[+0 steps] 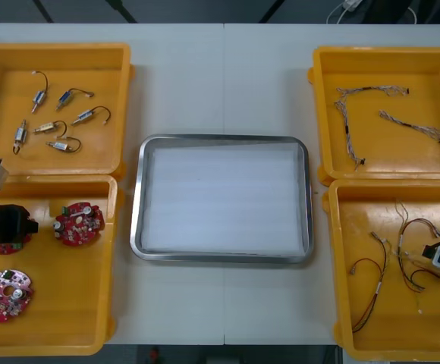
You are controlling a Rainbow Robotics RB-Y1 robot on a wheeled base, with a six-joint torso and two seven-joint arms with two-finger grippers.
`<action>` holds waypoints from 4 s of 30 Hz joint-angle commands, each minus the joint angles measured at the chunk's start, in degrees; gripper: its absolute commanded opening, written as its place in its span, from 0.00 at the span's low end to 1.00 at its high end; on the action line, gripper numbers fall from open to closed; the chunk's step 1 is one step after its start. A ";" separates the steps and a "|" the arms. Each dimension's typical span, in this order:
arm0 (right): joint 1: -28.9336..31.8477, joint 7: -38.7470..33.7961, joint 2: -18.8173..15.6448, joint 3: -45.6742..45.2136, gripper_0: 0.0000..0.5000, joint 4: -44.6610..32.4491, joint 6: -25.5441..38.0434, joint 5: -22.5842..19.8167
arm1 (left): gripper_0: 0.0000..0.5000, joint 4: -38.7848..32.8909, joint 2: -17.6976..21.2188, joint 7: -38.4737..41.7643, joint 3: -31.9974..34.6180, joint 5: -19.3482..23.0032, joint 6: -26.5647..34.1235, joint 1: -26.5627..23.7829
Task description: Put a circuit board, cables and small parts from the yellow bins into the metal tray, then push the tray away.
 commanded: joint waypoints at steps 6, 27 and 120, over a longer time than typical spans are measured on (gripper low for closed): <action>-1.32 0.01 2.21 -9.62 0.00 -8.46 10.98 -3.00 | 1.00 -0.13 1.95 -0.60 -0.48 -0.80 -0.81 1.85; -12.92 -7.29 10.91 -22.89 0.00 -24.63 41.48 -8.98 | 1.00 0.66 1.86 5.65 -0.66 -0.71 -1.34 1.94; -30.06 -47.63 5.11 -10.59 0.00 -27.01 45.04 -14.43 | 0.00 -26.85 -8.77 67.52 -32.38 -6.42 33.29 -39.28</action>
